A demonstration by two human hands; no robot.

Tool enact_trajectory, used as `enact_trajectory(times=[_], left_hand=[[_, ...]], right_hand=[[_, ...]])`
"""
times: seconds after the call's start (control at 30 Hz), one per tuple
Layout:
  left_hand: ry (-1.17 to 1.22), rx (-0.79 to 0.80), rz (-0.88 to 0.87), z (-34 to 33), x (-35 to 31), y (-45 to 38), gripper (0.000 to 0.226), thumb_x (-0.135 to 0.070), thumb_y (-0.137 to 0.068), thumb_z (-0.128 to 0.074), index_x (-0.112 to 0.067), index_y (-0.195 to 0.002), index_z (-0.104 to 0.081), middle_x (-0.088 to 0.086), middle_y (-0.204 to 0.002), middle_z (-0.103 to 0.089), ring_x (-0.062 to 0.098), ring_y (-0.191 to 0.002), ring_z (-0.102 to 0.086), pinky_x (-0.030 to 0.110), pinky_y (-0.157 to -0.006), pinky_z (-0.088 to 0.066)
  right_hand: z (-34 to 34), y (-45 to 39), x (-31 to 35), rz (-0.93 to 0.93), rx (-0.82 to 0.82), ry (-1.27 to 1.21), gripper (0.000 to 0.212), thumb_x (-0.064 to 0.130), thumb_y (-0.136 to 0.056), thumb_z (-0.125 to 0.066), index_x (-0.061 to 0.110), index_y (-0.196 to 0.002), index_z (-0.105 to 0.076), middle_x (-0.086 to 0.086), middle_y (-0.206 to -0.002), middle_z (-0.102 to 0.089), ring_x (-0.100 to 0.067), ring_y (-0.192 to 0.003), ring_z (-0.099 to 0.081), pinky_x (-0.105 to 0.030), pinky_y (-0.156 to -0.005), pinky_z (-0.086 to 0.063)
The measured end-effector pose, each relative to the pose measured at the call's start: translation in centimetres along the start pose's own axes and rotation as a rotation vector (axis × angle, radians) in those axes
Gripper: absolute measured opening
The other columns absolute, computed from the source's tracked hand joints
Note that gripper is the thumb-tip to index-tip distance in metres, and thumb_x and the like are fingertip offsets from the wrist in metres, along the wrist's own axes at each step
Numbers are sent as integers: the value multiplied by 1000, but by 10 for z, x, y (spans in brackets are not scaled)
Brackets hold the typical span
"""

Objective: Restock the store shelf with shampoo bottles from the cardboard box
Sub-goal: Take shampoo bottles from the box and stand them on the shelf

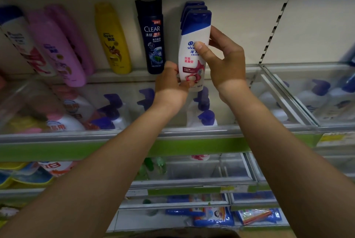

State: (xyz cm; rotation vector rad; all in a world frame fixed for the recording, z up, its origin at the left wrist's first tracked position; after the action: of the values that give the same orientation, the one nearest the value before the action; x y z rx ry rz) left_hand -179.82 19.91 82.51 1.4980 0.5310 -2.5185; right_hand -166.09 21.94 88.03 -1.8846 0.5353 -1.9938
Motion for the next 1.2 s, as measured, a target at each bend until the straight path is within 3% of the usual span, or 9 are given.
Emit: enact_trajectory(times=[0.27,0.47,0.57,0.7,0.87,1.0,1.1,1.2], left_hand=[[-14,4,-3,0,-2,-4,38,-17,-84,-71,-9,-113,-49,7,-112,-66,19,-98,-65,29,-83,-55],[29,11,28,0,1,-2,39,-21,-83,-73,-10,-113,-51,5,-110,-67,18,-97,-66,22,-77,-52],[73,54,87,0,9,1,43,-17,-79,-75,-15,-112,-46,7,-111,-66,22,-100,-65,31,-86,-54],[35,81,131,4,10,12,61,-19,-80,-74,-12,-130,-40,8,-121,-58,22,-109,-58,41,-96,-49],[48,4,146,36,-1,43,48,-19,-86,-67,-12,-128,-46,2,-113,-54,17,-101,-55,30,-92,-46],[170,5,110,65,-16,89,34,-15,-88,-65,-12,-119,-52,1,-111,-60,10,-95,-58,25,-87,-47],[261,25,111,85,-17,129,27,-13,-88,-64,-16,-112,-54,0,-112,-62,8,-97,-60,27,-89,-50],[312,74,123,101,-9,171,23,-11,-88,-64,-18,-108,-57,0,-109,-64,10,-98,-63,34,-92,-52]], right_hand=[[-1,-3,-3,-6,-11,14,45,18,-90,-66,11,-133,-55,-5,-122,-64,-12,-109,-62,-15,-75,-54],[-1,-6,-6,-25,-1,48,47,22,-90,-67,12,-134,-55,-4,-127,-61,-15,-112,-60,-21,-80,-57],[-1,-5,-5,-45,30,53,48,23,-89,-67,13,-134,-52,-1,-129,-59,-14,-113,-59,-19,-80,-57],[5,7,-7,-95,34,35,58,30,-86,-71,22,-137,-43,-1,-133,-55,-16,-117,-55,-29,-91,-53],[16,42,-1,-204,-72,5,43,22,-92,-64,14,-131,-49,1,-121,-55,-7,-103,-56,-27,-91,-51],[21,85,15,-244,-75,-44,29,19,-96,-58,13,-123,-52,3,-113,-58,0,-94,-57,-17,-70,-53],[25,124,30,-261,-86,-75,26,19,-97,-56,16,-122,-54,8,-107,-61,-1,-93,-62,-21,-78,-55],[27,170,41,-312,-111,-133,22,19,-97,-55,18,-119,-56,0,-113,-63,-5,-97,-65,-26,-84,-55]])
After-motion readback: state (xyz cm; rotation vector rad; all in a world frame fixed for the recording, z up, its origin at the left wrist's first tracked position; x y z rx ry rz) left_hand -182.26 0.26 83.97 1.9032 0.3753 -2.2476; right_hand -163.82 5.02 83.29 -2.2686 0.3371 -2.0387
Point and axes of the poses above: each hand's wrist, its own y-axis away from the middle knuckle, its own z-axis out of the back of the hand, x = y × z, the point moved 8 cm from there along -y, towards the middle knuckle
